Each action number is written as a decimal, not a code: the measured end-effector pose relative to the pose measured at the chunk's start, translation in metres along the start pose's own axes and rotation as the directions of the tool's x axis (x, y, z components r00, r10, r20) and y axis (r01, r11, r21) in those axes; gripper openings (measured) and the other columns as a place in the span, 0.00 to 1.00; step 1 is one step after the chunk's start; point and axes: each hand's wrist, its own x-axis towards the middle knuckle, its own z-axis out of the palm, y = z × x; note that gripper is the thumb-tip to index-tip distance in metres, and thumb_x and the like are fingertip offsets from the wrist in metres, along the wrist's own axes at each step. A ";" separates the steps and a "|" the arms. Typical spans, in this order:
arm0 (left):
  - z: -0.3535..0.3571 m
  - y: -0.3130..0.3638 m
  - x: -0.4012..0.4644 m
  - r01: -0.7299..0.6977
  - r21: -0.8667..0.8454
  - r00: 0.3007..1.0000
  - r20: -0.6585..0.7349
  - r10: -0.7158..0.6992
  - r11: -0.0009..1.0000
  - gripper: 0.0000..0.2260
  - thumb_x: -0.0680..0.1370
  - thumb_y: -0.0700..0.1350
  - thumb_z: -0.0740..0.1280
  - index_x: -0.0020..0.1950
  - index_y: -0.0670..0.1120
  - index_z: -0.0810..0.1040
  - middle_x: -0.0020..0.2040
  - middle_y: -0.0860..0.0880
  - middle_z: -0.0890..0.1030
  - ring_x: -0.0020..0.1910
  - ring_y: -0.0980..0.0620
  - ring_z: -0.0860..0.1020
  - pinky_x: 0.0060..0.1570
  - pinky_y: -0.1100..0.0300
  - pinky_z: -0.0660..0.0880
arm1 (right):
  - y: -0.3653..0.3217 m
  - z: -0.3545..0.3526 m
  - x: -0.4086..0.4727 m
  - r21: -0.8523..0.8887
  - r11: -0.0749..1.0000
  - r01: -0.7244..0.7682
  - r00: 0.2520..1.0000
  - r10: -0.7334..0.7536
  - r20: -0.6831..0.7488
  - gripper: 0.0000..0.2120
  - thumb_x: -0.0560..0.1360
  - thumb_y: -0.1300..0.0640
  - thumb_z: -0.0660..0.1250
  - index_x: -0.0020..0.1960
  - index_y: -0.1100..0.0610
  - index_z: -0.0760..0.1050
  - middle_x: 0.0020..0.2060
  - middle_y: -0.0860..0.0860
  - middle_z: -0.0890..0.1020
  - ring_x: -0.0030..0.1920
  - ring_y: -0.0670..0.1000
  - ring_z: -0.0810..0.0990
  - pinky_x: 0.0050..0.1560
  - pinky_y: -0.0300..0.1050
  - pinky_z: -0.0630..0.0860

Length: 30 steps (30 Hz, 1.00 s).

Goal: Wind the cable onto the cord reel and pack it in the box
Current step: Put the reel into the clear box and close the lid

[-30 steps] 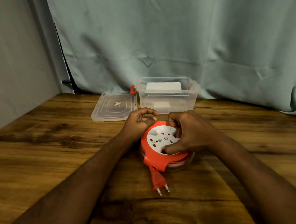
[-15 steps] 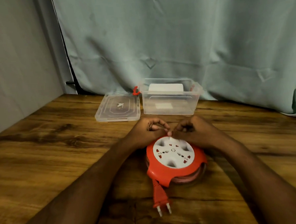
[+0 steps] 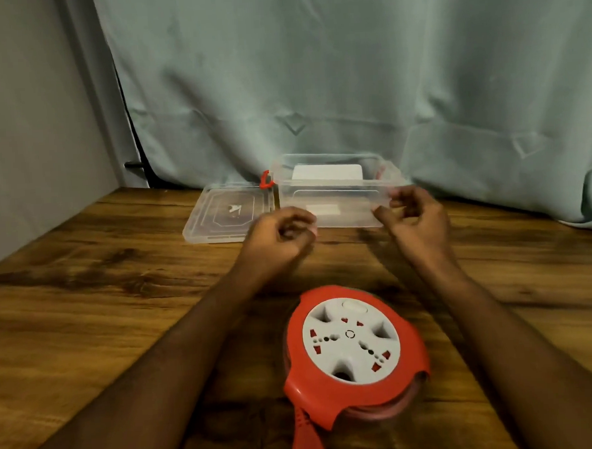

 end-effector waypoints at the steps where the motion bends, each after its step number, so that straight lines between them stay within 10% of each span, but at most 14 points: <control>1: -0.003 -0.004 0.010 0.006 0.085 0.990 -0.141 0.006 0.996 0.12 0.76 0.40 0.73 0.58 0.49 0.80 0.55 0.46 0.83 0.51 0.48 0.82 0.57 0.54 0.80 | 0.008 0.004 0.006 0.011 1.000 0.000 0.992 0.002 -0.123 0.19 0.70 0.50 0.77 0.58 0.47 0.77 0.53 0.49 0.82 0.50 0.48 0.80 0.50 0.48 0.78; 8: -0.013 -0.010 0.056 0.095 0.349 0.993 -0.103 -0.062 0.932 0.37 0.75 0.47 0.74 0.80 0.54 0.59 0.82 0.48 0.56 0.80 0.47 0.58 0.77 0.49 0.60 | 0.041 0.018 0.028 0.407 0.874 -0.267 0.962 0.214 0.170 0.54 0.62 0.50 0.80 0.80 0.38 0.54 0.72 0.51 0.74 0.68 0.54 0.76 0.68 0.62 0.76; 16: -0.013 -0.012 0.034 0.026 0.333 0.986 -0.162 0.030 0.943 0.31 0.72 0.46 0.76 0.73 0.55 0.69 0.75 0.50 0.69 0.66 0.45 0.76 0.63 0.45 0.77 | 0.025 0.006 -0.001 0.459 0.863 -0.210 0.973 0.232 0.009 0.25 0.72 0.66 0.76 0.65 0.53 0.73 0.52 0.54 0.83 0.55 0.57 0.82 0.55 0.55 0.79; 24: -0.009 0.000 -0.034 -0.022 0.293 0.980 -0.185 0.079 0.956 0.38 0.66 0.49 0.81 0.73 0.56 0.68 0.70 0.52 0.61 0.47 0.51 0.77 0.52 0.51 0.81 | -0.001 -0.017 -0.060 0.290 0.934 -0.208 0.974 0.226 -0.031 0.27 0.72 0.63 0.77 0.67 0.54 0.72 0.50 0.48 0.83 0.50 0.48 0.82 0.54 0.50 0.82; 30: -0.021 0.010 -0.069 -0.113 0.365 0.938 -0.267 0.220 0.924 0.34 0.68 0.50 0.80 0.71 0.55 0.72 0.65 0.51 0.67 0.61 0.52 0.72 0.62 0.52 0.77 | -0.018 -0.038 -0.094 -0.059 0.974 -0.218 0.973 0.212 -0.094 0.28 0.70 0.56 0.78 0.66 0.47 0.71 0.55 0.49 0.83 0.54 0.54 0.83 0.55 0.57 0.82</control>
